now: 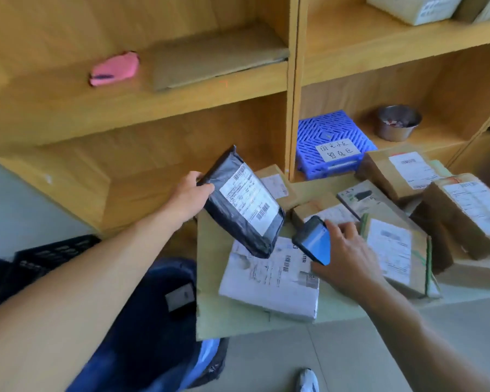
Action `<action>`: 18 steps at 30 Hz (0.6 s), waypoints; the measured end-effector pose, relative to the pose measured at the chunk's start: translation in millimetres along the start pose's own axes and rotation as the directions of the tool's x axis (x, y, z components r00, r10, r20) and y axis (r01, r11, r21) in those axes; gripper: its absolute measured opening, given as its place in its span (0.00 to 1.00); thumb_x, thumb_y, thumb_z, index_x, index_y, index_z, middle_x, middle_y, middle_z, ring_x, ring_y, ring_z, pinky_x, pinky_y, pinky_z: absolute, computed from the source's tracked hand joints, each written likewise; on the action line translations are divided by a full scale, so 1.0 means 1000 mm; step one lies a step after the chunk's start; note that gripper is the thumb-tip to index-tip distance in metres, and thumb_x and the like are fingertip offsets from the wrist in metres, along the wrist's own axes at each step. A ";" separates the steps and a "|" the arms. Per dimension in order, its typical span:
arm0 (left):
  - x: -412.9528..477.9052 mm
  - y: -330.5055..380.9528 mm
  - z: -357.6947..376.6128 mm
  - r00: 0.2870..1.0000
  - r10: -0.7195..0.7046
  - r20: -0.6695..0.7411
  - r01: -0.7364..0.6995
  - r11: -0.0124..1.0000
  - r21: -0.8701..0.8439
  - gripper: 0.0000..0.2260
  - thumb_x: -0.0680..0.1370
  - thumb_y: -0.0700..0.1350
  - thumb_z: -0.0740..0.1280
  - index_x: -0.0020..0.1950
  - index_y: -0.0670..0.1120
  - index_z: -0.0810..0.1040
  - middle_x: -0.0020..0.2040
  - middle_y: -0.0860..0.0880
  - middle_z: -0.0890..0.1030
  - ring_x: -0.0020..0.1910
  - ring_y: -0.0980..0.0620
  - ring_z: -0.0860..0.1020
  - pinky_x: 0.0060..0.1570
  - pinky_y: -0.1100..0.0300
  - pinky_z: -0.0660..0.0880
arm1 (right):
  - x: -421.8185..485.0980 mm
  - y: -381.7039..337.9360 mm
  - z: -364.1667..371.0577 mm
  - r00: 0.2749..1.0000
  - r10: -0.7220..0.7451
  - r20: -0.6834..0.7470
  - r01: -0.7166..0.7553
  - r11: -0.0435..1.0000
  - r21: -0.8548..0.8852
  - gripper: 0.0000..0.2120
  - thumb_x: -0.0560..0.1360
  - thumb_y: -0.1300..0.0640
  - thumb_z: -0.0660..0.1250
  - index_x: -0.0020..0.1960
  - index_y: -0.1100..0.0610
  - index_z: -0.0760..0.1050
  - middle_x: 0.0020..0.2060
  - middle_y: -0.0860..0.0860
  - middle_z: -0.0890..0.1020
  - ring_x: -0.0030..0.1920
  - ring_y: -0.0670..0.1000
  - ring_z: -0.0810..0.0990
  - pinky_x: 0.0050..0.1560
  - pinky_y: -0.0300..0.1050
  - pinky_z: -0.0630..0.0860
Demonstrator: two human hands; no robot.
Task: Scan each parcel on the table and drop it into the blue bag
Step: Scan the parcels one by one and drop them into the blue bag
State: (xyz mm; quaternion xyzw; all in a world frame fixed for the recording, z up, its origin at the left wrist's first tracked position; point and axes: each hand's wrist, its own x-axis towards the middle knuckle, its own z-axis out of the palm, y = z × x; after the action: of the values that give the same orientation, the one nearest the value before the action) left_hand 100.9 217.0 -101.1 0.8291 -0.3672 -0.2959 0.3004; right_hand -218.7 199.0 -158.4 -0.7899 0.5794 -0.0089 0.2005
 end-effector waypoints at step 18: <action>-0.055 -0.324 -0.226 0.937 -0.285 -0.202 0.238 0.945 -0.226 0.08 0.81 0.50 0.64 0.59 0.49 0.74 0.48 0.51 0.78 0.46 0.50 0.79 0.55 0.46 0.81 | -0.085 -0.293 0.151 0.977 -0.176 0.124 0.178 0.984 -0.005 0.43 0.69 0.41 0.71 0.76 0.49 0.54 0.63 0.51 0.67 0.61 0.57 0.73 0.50 0.50 0.73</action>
State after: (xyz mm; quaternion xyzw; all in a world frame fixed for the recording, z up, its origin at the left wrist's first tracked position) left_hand 370.9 501.6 -172.3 0.8656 -0.1842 -0.2694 0.3798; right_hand 57.8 395.8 -183.4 -0.8390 0.4934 0.0267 0.2277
